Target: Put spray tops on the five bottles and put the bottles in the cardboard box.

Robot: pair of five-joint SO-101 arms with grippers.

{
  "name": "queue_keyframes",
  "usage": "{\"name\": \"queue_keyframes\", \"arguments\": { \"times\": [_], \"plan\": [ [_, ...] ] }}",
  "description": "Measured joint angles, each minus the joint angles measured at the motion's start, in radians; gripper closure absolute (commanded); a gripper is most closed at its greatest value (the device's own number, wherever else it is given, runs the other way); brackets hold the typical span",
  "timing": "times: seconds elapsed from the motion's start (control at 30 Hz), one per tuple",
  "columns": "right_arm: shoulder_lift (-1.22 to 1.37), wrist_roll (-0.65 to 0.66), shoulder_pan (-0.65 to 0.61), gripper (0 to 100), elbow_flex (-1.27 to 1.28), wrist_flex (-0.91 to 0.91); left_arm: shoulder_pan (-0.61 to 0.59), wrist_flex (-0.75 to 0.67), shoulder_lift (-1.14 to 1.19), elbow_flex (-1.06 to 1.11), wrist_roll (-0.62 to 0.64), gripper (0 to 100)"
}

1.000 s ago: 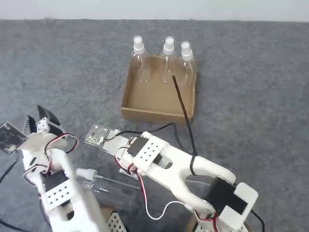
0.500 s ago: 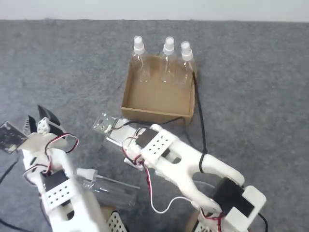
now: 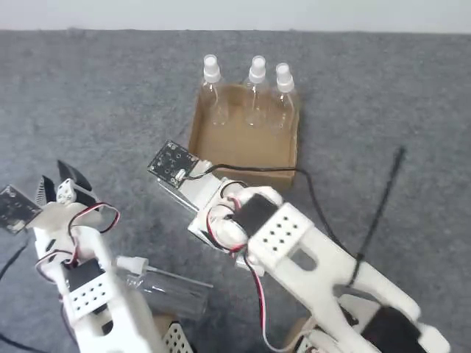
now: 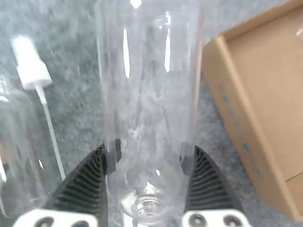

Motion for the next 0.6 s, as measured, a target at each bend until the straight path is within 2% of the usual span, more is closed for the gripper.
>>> {"name": "queue_keyframes", "arguments": {
  "times": [0.2,0.6],
  "plan": [
    [-0.117,-0.086,0.044,95.4,0.0,0.0,-0.002,0.0,0.0,0.0,0.0,87],
    [-0.273,-0.112,0.315,95.4,0.003,0.002,-0.002,0.0,0.0,0.0,0.0,87]
  ]
}}
